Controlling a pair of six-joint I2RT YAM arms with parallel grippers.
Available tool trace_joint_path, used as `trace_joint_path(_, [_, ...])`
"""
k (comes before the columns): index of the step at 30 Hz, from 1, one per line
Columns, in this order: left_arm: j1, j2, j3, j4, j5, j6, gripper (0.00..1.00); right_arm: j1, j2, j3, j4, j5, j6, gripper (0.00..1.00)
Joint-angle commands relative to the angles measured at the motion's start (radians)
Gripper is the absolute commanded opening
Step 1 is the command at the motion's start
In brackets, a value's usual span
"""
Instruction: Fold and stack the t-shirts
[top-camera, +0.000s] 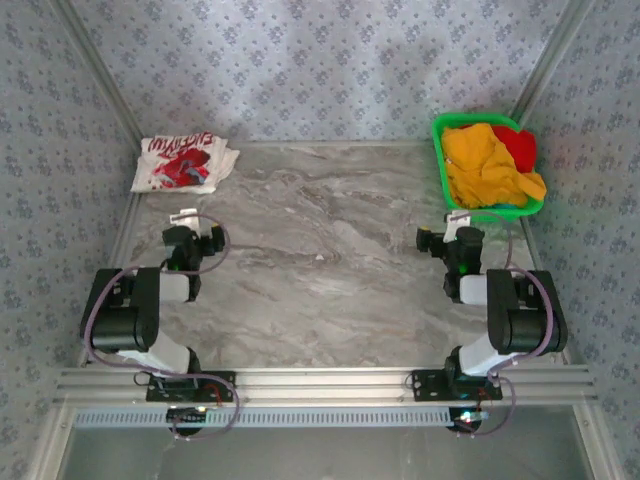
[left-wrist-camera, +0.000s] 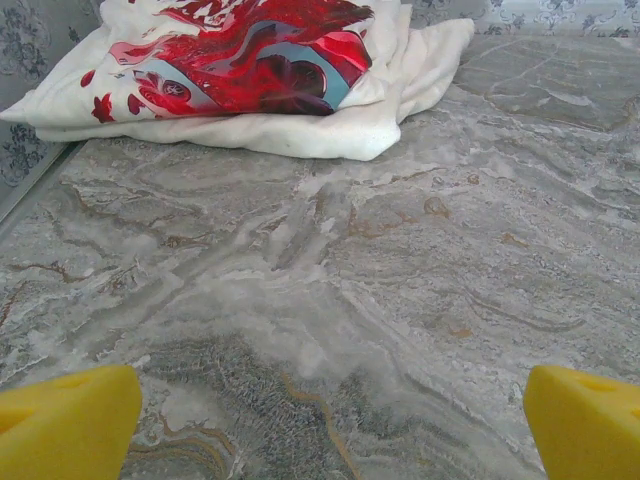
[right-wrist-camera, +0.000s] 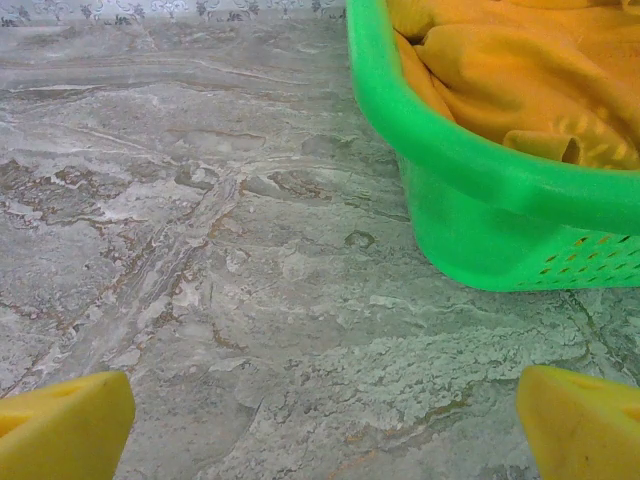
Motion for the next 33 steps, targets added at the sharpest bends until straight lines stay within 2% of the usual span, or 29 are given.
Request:
trace_joint_path(1, [0.004,-0.006,0.009,-0.006,0.014,0.009,0.98,-0.003,0.006,0.021,-0.006,-0.008,-0.011,1.0])
trace_joint_path(15, [0.014,-0.006,0.012,-0.011,0.034,0.005,0.98,-0.005,0.007,0.022,-0.006,-0.012,-0.009,1.0])
trace_joint_path(18, [0.014,-0.009,0.005,0.003,0.033,0.005,0.98,0.006,-0.008,0.011,0.006,0.028,-0.008,1.0])
trace_joint_path(19, [0.011,-0.041,0.005,-0.002,0.019,0.004,0.98,0.021,-0.055,0.016,-0.036,0.07,-0.011,1.0])
trace_joint_path(20, [0.001,-0.103,0.014,-0.067,0.002,0.014,0.98,0.03,-0.129,0.04,-0.156,0.103,-0.004,1.0])
trace_joint_path(21, [-0.02,-0.204,0.04,-0.192,-0.039,0.021,0.98,0.03,-0.226,0.1,-0.343,0.14,0.042,1.0])
trace_joint_path(22, [-0.037,-0.316,0.074,-0.322,-0.077,-0.012,0.98,0.016,-0.3,0.156,-0.48,0.177,0.154,1.0])
trace_joint_path(23, [-0.039,-0.402,0.115,-0.427,-0.066,-0.067,0.98,-0.006,-0.35,0.203,-0.589,0.125,0.257,1.0])
trace_joint_path(25, [-0.057,-0.515,0.23,-0.596,0.047,-0.174,0.97,-0.043,-0.4,0.291,-0.659,-0.076,0.305,0.97])
trace_joint_path(26, [-0.088,-0.51,0.311,-0.67,0.073,-0.191,0.96,-0.031,-0.392,0.363,-0.73,-0.084,0.312,0.92])
trace_joint_path(29, [-0.295,-0.365,0.601,-0.904,0.041,-0.126,0.94,-0.021,-0.234,0.691,-1.091,0.03,0.344,0.87])
trace_joint_path(30, [-0.362,-0.294,0.685,-0.95,0.035,-0.106,0.94,-0.047,-0.153,0.8,-1.184,0.012,0.379,0.86])
trace_joint_path(31, [-0.413,-0.223,0.754,-0.97,0.062,-0.098,0.95,-0.081,-0.077,0.91,-1.235,-0.029,0.388,0.8])
trace_joint_path(33, [-0.491,-0.1,0.861,-0.974,0.137,-0.089,0.95,-0.122,0.043,1.056,-1.312,-0.036,0.396,0.78])
